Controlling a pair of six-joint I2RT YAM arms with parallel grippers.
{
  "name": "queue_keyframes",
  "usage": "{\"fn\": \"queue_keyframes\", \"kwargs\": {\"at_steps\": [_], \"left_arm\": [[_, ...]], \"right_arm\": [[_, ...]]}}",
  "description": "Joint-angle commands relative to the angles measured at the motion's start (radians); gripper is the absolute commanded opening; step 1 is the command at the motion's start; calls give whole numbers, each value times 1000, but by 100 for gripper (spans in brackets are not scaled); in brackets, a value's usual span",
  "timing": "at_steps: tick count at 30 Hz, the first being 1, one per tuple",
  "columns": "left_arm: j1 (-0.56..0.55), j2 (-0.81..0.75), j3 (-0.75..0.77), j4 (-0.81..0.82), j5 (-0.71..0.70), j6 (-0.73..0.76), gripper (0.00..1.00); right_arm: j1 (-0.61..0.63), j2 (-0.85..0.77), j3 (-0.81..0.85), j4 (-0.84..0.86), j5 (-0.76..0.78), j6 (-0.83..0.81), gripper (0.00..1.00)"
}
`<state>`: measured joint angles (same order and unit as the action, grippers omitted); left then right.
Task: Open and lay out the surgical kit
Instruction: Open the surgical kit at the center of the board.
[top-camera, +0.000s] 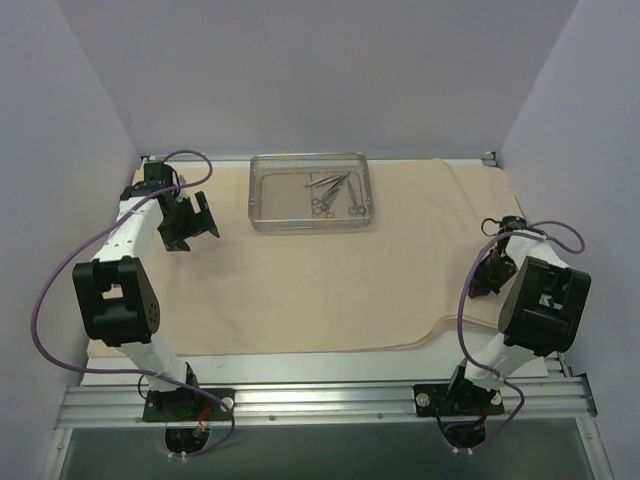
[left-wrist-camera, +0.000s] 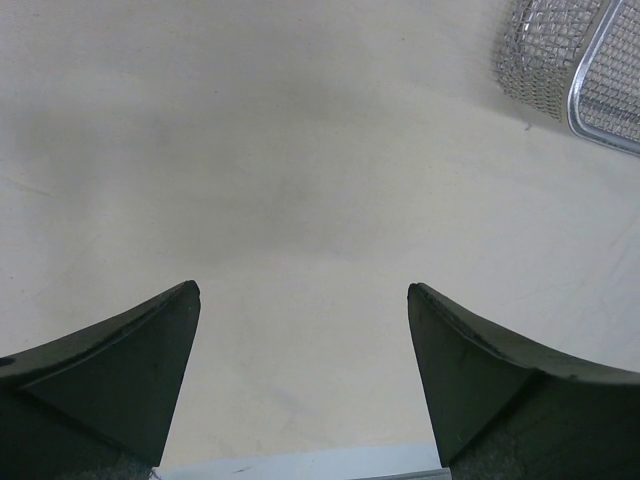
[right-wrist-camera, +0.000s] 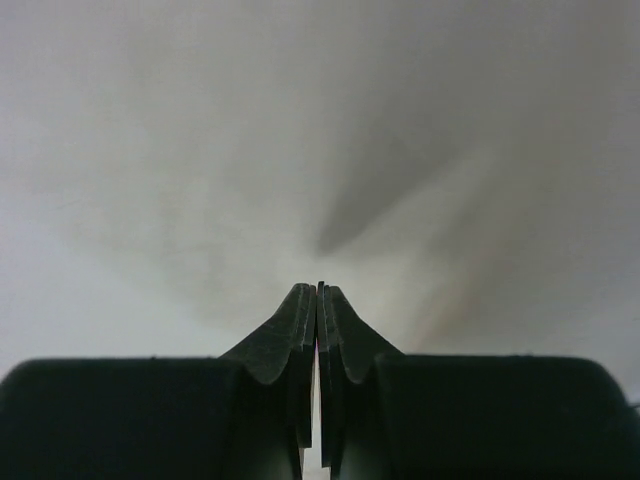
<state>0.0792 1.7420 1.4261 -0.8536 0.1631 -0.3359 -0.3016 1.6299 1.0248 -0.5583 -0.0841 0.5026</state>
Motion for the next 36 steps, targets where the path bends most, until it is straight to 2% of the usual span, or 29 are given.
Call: {"fn": "queue_keyframes", "kwargs": {"at_steps": [1, 4, 6, 9, 12, 14, 15, 17, 18, 19, 23, 24, 26, 32, 36], "left_arm": [[-6, -58, 34, -10, 21, 9, 94], [-7, -68, 13, 7, 30, 11, 94], [-7, -79, 5, 10, 35, 17, 94], [-7, -93, 11, 4, 26, 28, 94], [-9, -108, 17, -7, 0, 37, 94], [-9, -111, 17, -7, -7, 40, 94], [-9, -107, 17, -10, -8, 41, 94], [-9, -99, 14, -16, -8, 41, 94], [-9, -88, 14, -16, -5, 41, 94], [-9, -84, 14, -22, -5, 41, 94], [-9, -76, 33, -28, 0, 40, 94], [-9, -75, 37, -28, 0, 38, 94], [-9, -73, 48, -32, -5, 35, 94], [-9, -65, 33, -25, -4, 34, 95], [-9, -47, 40, -32, 3, 35, 95]], "right_arm": [[-115, 21, -90, -77, 81, 30, 0], [-174, 21, -130, -106, 244, 16, 0], [-195, -2, -97, -159, 279, 40, 0], [-194, -74, -42, -250, 394, 57, 0], [-160, -110, 6, -298, 437, 85, 0], [-111, -123, 61, -295, 417, 56, 0], [-96, -122, 84, -261, 327, 18, 2], [-50, -104, 160, -223, 268, -54, 5], [-21, -94, 179, -141, 162, -85, 10], [-13, -84, 199, -103, 127, -108, 13], [-1, 42, 322, -55, 132, -76, 15], [-2, 62, 328, -78, 157, -67, 9], [-25, 97, 319, -97, 242, -52, 0], [-183, 81, 94, -49, 354, -16, 0], [-205, 117, 0, -28, 481, -13, 0]]}}
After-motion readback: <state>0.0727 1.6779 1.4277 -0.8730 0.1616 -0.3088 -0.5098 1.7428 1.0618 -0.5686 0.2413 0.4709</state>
